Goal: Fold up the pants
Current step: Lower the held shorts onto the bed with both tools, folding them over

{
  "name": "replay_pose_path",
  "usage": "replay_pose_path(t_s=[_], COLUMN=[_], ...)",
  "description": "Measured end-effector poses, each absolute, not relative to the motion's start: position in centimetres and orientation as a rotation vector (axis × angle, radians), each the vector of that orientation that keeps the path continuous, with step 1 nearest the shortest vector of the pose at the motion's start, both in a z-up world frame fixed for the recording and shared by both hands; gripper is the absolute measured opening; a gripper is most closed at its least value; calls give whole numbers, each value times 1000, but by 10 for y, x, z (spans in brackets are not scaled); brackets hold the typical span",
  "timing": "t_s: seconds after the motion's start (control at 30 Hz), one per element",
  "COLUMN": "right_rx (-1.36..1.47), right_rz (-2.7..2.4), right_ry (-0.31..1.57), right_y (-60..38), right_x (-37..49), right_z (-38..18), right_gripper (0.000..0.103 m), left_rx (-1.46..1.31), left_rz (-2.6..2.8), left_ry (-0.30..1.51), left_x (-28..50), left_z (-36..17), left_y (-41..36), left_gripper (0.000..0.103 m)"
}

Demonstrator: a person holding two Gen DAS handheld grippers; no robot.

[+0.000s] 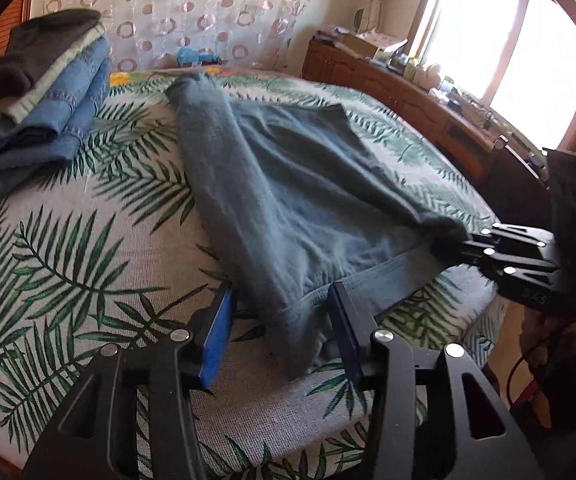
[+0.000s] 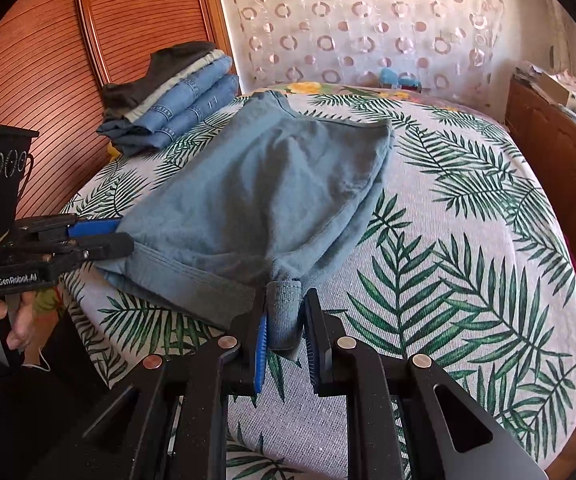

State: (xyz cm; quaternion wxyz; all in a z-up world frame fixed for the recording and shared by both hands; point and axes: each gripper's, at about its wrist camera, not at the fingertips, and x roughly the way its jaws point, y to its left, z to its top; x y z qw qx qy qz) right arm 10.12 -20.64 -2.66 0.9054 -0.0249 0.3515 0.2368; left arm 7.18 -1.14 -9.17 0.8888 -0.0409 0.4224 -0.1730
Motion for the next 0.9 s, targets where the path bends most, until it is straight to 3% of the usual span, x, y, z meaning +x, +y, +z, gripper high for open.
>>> replay_pose_path(t_s=[0.33,0.67,0.9], right_rx=[-37,-29,-37], right_rz=[492,499,515], right_ry=[726,730,720], right_y=[-206,-210,-210], right_x=[97,99,97], right_z=[-31,-33,-23], right_gripper=[16,16,16], left_rx=[-89,-91,-89], left_rz=[-362,-398,-422], left_ry=[852,844,777], left_x=[66,63,56], left_z=[-92,-87,-62], left_y=[-11,-14,-13], left_gripper=[49,20,16])
